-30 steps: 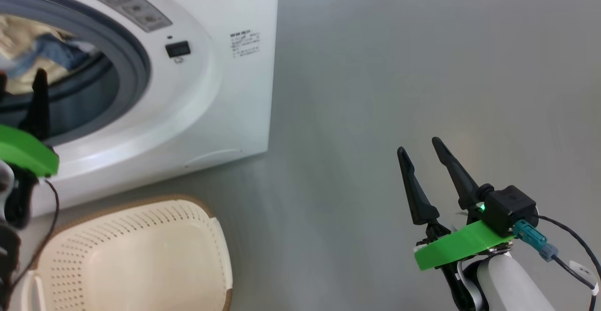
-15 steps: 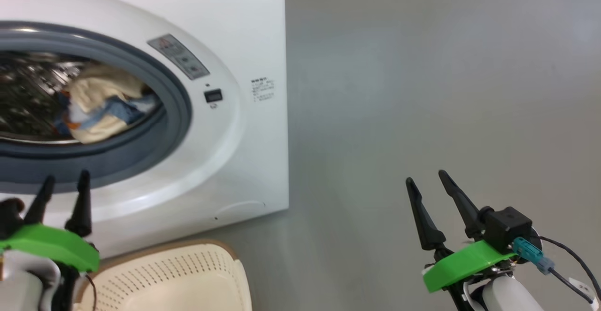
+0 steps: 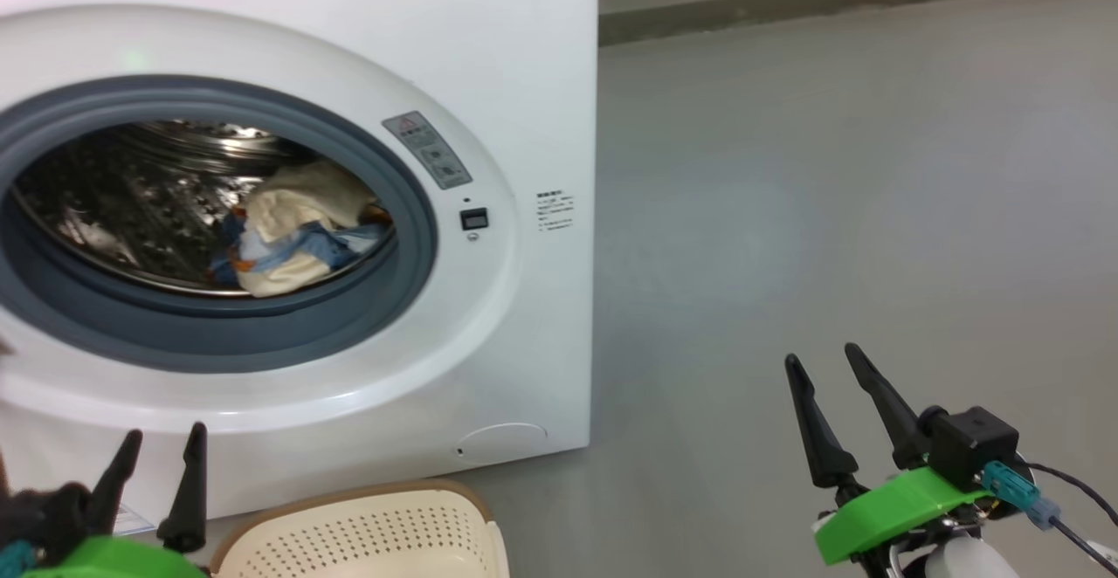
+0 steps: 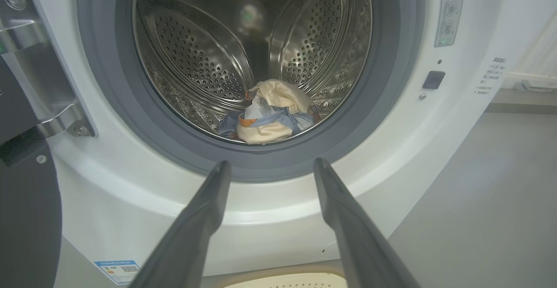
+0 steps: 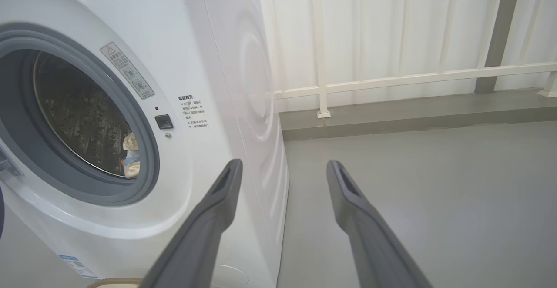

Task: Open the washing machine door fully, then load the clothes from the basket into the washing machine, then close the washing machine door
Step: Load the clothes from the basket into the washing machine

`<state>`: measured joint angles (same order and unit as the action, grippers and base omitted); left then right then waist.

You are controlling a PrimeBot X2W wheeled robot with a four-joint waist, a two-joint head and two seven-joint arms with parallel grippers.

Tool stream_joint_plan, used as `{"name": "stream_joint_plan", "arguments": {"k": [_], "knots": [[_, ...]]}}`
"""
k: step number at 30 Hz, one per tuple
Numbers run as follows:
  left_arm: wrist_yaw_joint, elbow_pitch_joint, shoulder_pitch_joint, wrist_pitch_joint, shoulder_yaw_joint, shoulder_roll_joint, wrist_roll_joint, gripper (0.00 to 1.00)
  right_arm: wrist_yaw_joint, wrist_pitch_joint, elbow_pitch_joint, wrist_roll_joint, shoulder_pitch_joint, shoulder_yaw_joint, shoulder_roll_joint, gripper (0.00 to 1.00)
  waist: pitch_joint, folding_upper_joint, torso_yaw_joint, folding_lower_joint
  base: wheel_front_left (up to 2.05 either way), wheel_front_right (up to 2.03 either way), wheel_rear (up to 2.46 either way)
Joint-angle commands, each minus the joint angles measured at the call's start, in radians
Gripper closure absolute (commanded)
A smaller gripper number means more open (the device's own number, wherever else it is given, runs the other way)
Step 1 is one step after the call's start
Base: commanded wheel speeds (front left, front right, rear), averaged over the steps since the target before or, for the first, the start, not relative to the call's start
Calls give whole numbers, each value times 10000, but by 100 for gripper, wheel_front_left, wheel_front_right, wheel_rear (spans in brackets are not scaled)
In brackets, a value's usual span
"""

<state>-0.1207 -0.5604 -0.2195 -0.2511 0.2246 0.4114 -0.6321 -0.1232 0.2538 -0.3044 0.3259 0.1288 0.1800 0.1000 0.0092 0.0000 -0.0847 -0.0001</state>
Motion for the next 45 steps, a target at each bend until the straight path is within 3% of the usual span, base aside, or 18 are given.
{"name": "stream_joint_plan", "arguments": {"k": [1, 16, 45], "knots": [[113, 462, 7, -106, -562, 286, 249, 0, -75, 80, 259, 127, -35, 108, 117, 0, -242, 0, 256, 1, 0, 0, 0], [262, 1725, 1787, -106, -1804, -466, 1107, 0, -75, 80, 345, 296, -303, -179, 383, 0, -640, 0, 783, 1, 0, 0, 0], [40, 1859, 1978, -107, -2417, -1099, 1455, 0, -75, 80, 329, 377, -244, -85, 594, 0, -700, 0, 852, 1, 0, 0, 0]]}}
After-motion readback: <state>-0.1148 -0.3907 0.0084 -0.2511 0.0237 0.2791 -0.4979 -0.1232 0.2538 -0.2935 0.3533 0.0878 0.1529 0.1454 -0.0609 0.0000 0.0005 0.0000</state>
